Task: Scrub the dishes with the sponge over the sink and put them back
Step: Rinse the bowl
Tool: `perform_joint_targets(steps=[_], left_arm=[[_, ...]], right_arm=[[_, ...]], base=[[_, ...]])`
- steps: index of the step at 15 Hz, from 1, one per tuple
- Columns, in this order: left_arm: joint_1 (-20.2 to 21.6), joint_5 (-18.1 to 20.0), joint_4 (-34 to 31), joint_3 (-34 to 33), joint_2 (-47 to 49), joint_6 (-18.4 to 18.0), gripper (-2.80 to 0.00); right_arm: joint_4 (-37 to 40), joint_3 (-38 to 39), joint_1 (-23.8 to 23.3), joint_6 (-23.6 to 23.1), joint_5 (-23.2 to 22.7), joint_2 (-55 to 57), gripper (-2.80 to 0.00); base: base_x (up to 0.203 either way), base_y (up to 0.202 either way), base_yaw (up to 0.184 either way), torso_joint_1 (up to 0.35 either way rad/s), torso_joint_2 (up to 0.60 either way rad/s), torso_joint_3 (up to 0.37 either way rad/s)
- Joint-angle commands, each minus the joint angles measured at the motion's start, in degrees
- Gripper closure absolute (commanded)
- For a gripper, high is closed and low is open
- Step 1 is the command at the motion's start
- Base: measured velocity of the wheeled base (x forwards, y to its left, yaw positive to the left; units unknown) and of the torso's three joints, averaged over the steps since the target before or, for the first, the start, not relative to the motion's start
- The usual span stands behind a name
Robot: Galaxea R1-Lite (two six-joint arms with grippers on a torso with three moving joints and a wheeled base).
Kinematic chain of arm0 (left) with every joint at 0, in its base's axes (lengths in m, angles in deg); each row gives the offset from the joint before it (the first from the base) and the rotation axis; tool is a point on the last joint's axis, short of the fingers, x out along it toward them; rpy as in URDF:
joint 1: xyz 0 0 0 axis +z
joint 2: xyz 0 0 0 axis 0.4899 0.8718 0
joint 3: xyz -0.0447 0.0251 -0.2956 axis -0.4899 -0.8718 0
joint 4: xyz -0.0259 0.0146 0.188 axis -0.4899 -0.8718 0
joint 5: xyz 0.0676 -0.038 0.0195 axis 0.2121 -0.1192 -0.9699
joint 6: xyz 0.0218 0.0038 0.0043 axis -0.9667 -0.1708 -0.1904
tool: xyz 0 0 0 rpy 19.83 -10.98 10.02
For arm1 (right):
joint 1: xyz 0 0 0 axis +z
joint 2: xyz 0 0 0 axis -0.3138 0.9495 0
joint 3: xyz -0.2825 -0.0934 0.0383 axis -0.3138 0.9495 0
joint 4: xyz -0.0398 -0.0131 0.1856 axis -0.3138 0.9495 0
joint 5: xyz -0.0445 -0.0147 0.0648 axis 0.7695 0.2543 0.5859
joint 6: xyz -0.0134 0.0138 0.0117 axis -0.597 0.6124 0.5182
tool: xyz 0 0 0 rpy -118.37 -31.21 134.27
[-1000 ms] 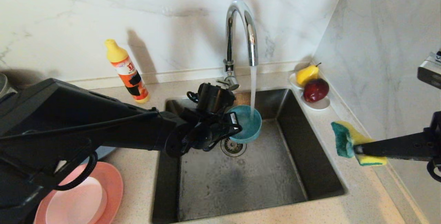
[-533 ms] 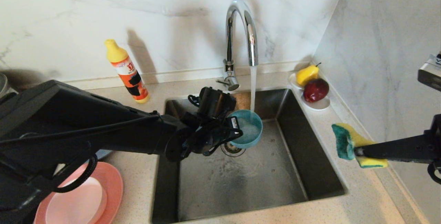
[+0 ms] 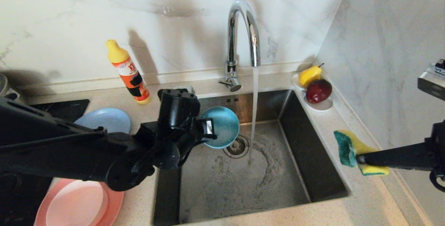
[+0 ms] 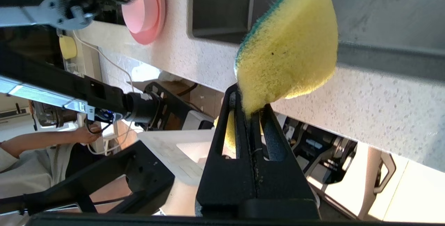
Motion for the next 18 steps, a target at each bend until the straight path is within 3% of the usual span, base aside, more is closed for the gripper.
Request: perform_joint_targets(steps=[1,4,6,10,13,16,18], left_arm=[[0.63,-0.94,12.16,-6.52,-4.76,-5.25,0.0],[0.96,-0.36,26.26,-14.68,-8.22,-8.69,0.0],[1.21,-0.19,31.99,-17.18,-8.62,-9.62,0.0],[1.2,0.01,43.51,-19.28,-11.37,-16.84,0.0],[1.16,0.67,44.94,-19.01,-14.63,-18.75,0.0],[1.14,5.69,44.73,-19.7,-19.7,-18.73,0.0],[1.14,6.79,44.53,-19.57,-22.07,-19.6,0.0]], right_arm=[[0.13,0.93,0.01,0.16,-0.15,0.31,0.0],[0.13,1.1,0.01,0.13,-0.15,0.19,0.0],[0.05,1.2,0.01,0.13,-0.24,0.36,0.0],[-1.87,2.98,0.01,0.13,-0.32,1.9,0.0],[-5.49,4.88,0.01,0.36,-0.97,2.27,0.0],[-6.28,7.2,-0.73,0.39,-1.51,1.99,0.0],[-6.36,8.03,-1.84,0.39,-2.81,1.44,0.0]], base=[[0.0,0.0,0.0,0.0,0.0,0.0],[0.0,0.0,0.0,0.0,0.0,0.0],[0.0,0.0,0.0,0.0,0.0,0.0],[0.0,0.0,0.0,0.0,0.0,0.0],[0.0,0.0,0.0,0.0,0.0,0.0],[0.0,0.0,0.0,0.0,0.0,0.0],[0.0,0.0,0.0,0.0,0.0,0.0]])
